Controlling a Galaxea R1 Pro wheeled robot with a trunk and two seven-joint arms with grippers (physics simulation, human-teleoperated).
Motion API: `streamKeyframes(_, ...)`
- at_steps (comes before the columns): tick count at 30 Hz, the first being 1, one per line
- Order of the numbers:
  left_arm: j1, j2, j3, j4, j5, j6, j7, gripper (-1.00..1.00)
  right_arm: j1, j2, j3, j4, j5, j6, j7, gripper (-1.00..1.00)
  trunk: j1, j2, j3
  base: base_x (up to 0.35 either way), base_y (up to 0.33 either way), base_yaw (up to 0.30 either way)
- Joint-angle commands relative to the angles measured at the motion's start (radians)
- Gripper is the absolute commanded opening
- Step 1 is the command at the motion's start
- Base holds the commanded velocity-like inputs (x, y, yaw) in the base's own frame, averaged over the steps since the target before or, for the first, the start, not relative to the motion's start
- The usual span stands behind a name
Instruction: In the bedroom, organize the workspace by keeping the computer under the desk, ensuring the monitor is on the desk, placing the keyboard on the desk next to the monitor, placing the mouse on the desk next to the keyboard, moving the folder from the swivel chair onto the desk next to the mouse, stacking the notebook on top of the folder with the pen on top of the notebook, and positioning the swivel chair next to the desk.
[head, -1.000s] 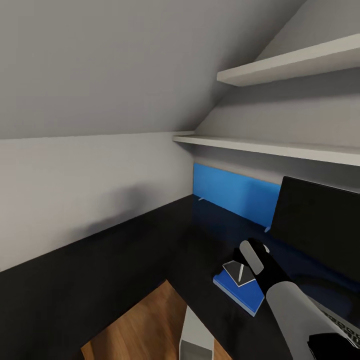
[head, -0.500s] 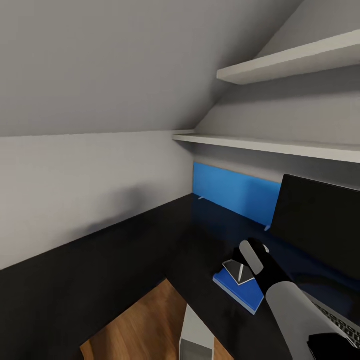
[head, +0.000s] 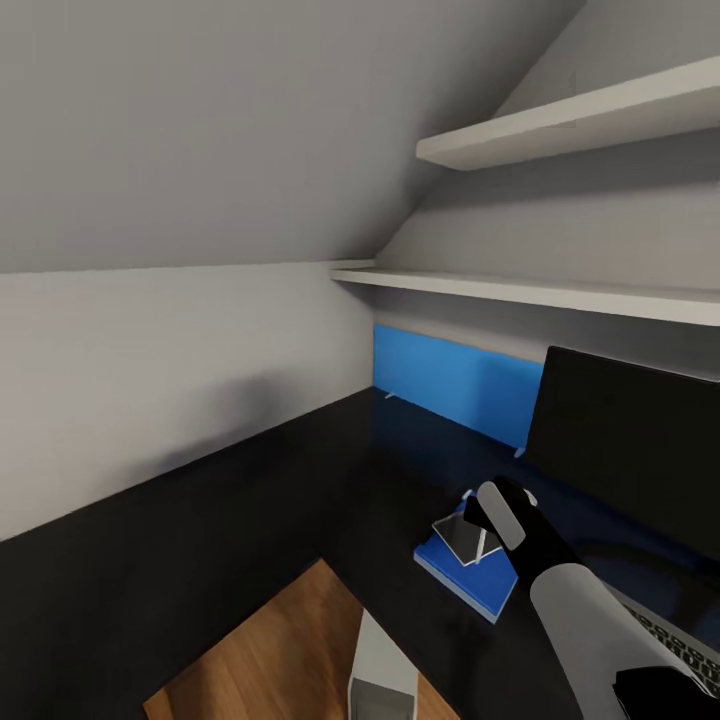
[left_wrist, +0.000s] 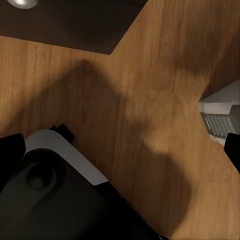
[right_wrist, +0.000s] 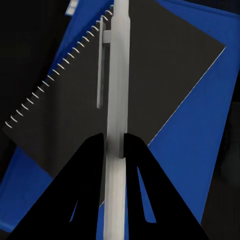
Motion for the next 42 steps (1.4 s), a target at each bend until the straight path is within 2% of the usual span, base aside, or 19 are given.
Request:
streamKeyframes(1,0.000,0.001,-0.003,-0.002,0.010,-0.008,0.004,1.00,-0.001,-0.001,0.005,-0.001,-0.011,0.001,-0.008,-1.00,0.004,-0.008,-0.004,0.000,0.000,-0.016)
streamKeyframes(6,0.000,0.001,-0.003,-0.002,0.010,-0.008,0.004,1.00,-0.001,0.000,0.005,-0.001,-0.011,0.001,-0.008,-1.00,0.023,-0.043,-0.020,0.000,0.000,-0.009)
streamKeyframes(16,0.000,0.004,-0.007,-0.004,0.000,-0.012,0.002,1.00,-0.001,0.001,0.005,-0.002,-0.009,0.000,-0.008,-1.00,0.023,-0.043,-0.020,0.005,0.000,-0.001)
streamKeyframes(26,0.000,0.003,-0.008,0.007,-0.009,-0.017,0.001,1.00,0.001,0.000,0.005,-0.003,-0.009,0.000,-0.008,-1.00,0.023,-0.043,-0.020,0.127,0.000,0.000)
streamKeyframes(27,0.000,0.003,-0.008,0.007,-0.009,-0.017,0.001,1.00,0.001,0.000,0.005,-0.003,-0.009,0.000,-0.008,1.00,0.023,-0.043,-0.020,0.046,0.000,0.000)
streamKeyframes(42,0.000,0.003,-0.007,0.010,-0.009,-0.013,0.001,1.00,0.002,-0.003,0.005,-0.011,-0.010,0.001,-0.007,1.00,0.023,-0.043,-0.020,0.006,0.000,0.000)
